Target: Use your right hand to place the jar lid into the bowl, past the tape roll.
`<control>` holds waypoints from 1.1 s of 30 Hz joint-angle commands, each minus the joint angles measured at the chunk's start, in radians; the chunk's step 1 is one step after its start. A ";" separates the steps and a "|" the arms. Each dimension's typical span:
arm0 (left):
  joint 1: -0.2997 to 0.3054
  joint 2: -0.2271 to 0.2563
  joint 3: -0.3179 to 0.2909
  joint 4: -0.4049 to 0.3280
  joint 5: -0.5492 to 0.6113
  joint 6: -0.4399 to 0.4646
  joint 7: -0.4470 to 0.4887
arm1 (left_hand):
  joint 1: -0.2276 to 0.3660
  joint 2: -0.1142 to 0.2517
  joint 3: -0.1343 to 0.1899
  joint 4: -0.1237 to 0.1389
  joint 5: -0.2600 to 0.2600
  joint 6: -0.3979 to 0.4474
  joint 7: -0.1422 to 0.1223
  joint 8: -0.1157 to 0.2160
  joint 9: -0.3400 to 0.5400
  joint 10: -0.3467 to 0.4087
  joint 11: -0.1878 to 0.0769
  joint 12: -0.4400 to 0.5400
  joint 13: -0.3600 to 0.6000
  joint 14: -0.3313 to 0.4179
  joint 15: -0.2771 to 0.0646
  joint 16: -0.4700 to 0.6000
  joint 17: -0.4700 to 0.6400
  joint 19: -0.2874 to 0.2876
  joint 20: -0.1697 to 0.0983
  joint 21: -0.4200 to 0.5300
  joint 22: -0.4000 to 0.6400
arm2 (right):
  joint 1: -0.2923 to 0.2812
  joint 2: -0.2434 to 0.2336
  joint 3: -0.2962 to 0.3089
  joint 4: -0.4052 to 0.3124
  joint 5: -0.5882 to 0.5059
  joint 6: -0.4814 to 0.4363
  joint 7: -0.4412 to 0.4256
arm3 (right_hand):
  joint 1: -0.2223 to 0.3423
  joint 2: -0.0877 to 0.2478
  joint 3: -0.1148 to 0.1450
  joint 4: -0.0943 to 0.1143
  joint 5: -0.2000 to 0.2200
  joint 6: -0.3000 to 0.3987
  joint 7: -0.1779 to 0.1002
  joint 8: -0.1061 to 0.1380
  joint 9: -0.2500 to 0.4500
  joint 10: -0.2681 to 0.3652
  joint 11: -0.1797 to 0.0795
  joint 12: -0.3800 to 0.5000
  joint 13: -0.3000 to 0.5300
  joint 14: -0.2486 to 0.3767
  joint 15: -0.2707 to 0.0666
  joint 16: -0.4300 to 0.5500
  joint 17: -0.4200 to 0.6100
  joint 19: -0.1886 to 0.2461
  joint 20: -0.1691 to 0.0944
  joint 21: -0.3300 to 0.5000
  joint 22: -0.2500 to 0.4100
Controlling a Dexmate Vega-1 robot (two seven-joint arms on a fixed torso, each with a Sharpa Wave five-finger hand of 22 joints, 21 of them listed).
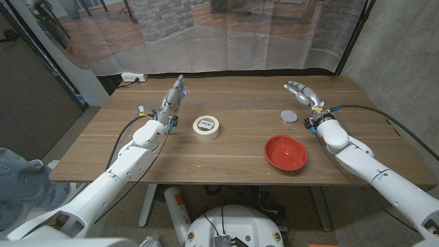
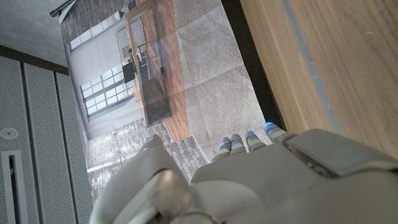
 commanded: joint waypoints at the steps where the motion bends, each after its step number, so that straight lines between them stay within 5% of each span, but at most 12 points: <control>1: 0.004 -0.003 -0.002 -0.006 0.004 -0.004 0.009 | 0.016 0.001 0.001 -0.009 -0.003 0.005 0.000 0.006 0.003 0.006 0.000 0.006 0.003 -0.032 0.001 0.004 0.003 -0.123 -0.071 0.000 0.001 | -0.006 -0.013 0.000 -0.019 -0.031 -0.022 -0.012 | 0.009 -0.003 0.005 -0.007 0.003 -0.001 -0.009 0.000 0.003 0.003 0.000 0.002 0.002 0.006 -0.003 0.004 0.004 0.010 -0.029 -0.007 0.003; 33: 0.011 0.009 -0.002 -0.038 0.008 0.008 0.010 | 0.027 0.009 -0.002 -0.016 -0.009 0.029 0.005 0.004 0.002 0.026 0.002 0.003 0.003 -0.012 0.005 0.003 0.002 -0.113 -0.066 -0.009 0.002 | -0.020 -0.070 -0.017 -0.082 -0.182 -0.083 -0.061 | 0.033 0.000 0.010 -0.025 0.010 0.010 -0.016 0.002 0.003 0.010 -0.009 0.003 0.002 0.021 -0.014 0.005 0.004 0.024 -0.032 -0.028 0.003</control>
